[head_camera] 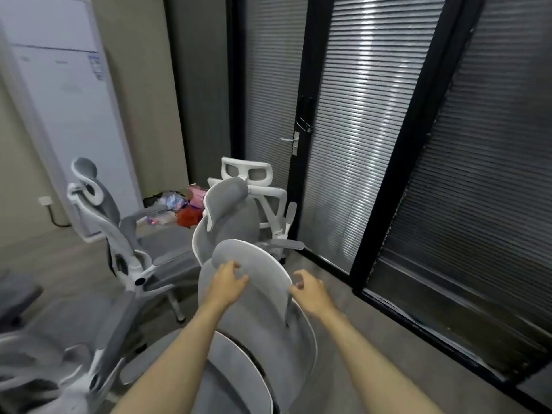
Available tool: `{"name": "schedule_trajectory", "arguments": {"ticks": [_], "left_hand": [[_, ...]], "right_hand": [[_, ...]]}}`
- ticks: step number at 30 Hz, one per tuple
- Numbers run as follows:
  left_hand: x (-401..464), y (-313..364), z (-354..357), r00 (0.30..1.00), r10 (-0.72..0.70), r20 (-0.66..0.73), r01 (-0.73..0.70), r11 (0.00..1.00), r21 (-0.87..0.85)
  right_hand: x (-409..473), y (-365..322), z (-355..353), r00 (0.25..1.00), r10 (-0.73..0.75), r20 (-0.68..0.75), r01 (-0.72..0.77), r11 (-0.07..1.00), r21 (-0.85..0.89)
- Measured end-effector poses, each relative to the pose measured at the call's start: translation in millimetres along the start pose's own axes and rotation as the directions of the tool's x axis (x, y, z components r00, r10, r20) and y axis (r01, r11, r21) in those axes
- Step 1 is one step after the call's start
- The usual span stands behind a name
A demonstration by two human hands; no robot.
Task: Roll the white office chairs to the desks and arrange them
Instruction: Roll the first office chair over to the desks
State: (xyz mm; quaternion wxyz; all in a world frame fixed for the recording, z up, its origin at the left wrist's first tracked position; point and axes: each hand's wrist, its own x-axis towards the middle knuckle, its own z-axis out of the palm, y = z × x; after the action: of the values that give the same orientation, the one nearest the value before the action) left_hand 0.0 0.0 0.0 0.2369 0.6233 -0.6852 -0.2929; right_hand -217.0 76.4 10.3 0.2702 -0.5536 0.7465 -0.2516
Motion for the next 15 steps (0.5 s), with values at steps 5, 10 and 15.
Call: {"name": "schedule_trajectory", "arguments": {"ticks": [5,10,15], "left_hand": [[59.0,3.9,23.8,0.996,-0.081,0.025,0.084,0.987,-0.135],[70.3,20.4,61.9,0.982,-0.175,-0.069,0.159,0.968,-0.194],[55.3,30.1,80.2,0.965,-0.220,-0.144,0.186,0.957,-0.222]], "right_hand": [[46.5,4.1,23.3,0.994,0.008,0.107,-0.017,0.996,0.091],[50.3,18.8,34.7,0.998,-0.011,0.059,0.001,0.984,0.175],[24.2,24.5,37.2,0.999,0.012,0.037,-0.019,0.977,0.214]]}}
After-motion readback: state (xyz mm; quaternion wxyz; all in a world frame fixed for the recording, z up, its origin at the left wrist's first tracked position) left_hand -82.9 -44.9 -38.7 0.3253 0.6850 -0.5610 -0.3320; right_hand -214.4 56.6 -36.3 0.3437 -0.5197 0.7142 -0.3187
